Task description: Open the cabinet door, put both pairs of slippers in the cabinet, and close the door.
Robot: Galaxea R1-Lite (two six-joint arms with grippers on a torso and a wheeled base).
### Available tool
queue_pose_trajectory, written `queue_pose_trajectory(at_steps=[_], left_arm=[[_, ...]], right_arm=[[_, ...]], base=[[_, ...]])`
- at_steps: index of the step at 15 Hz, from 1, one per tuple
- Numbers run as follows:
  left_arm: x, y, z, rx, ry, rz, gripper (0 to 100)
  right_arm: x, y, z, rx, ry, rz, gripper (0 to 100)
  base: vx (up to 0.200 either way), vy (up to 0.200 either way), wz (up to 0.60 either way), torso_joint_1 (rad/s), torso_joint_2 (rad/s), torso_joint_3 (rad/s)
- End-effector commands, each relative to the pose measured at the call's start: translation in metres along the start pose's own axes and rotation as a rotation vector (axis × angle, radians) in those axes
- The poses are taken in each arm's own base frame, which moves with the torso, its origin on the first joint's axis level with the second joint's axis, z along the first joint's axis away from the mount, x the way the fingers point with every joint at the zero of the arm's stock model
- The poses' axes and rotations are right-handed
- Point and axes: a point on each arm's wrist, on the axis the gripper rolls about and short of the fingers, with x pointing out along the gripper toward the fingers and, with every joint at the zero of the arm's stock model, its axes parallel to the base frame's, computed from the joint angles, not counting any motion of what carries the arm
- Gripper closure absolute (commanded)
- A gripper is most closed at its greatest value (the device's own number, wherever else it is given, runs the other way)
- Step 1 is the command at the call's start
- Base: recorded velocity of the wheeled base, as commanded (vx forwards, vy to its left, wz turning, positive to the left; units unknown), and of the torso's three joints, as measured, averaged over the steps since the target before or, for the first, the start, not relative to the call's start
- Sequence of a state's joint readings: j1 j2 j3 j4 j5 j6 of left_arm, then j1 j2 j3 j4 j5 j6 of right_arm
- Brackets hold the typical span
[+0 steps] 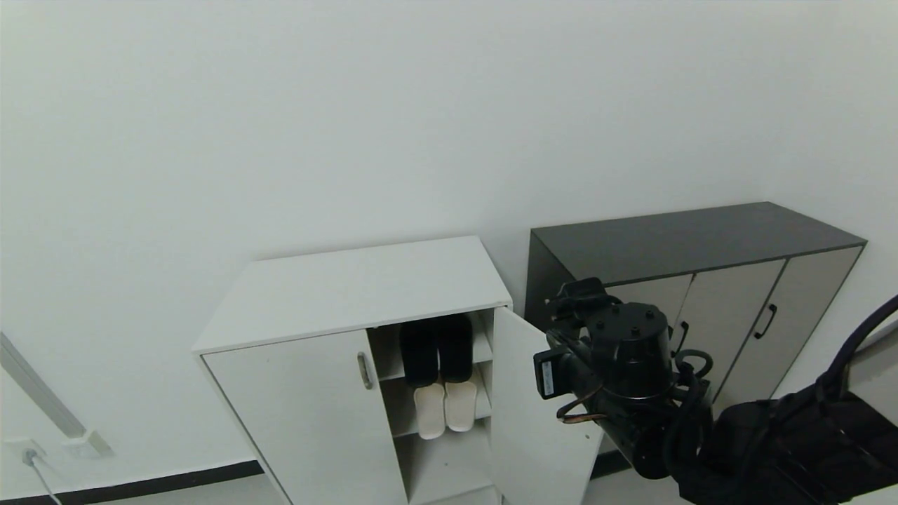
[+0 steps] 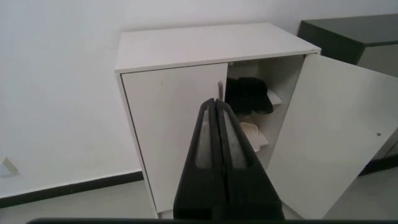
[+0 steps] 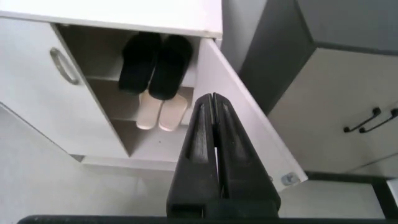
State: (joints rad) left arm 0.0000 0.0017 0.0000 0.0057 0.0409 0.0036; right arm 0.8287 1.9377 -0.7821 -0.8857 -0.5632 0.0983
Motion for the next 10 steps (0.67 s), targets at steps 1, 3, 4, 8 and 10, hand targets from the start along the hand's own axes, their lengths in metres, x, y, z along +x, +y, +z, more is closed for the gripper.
queue_pose_trajectory(at_steps=[1, 3, 4, 8, 10], left_arm=[[0.000, 0.000, 0.000, -0.001, 0.000, 0.001, 100], [0.000, 0.000, 0.000, -0.001, 0.000, -0.001, 100], [0.000, 0.000, 0.000, -0.001, 0.000, -0.001, 100], [0.000, 0.000, 0.000, 0.001, 0.000, 0.001, 100], [0.000, 0.000, 0.000, 0.001, 0.000, 0.001, 100]], right_arm=[[0.000, 0.001, -0.001, -0.002, 0.003, 0.003, 100], [0.000, 0.001, -0.001, -0.002, 0.003, 0.003, 100], [0.000, 0.000, -0.001, -0.002, 0.003, 0.001, 100], [0.012, -0.011, -0.002, -0.020, 0.011, -0.024, 100], [0.042, -0.028, 0.006, -0.021, -0.006, -0.077, 100]], base=[[-0.200, 0.000, 0.00, 0.007, 0.00, -0.002], [-0.200, 0.000, 0.00, 0.019, 0.01, -0.005], [-0.200, 0.000, 0.00, -0.012, 0.00, -0.002], [-0.100, 0.000, 0.00, -0.007, 0.00, 0.004], [0.000, 0.000, 0.00, 0.000, 0.00, 0.000]])
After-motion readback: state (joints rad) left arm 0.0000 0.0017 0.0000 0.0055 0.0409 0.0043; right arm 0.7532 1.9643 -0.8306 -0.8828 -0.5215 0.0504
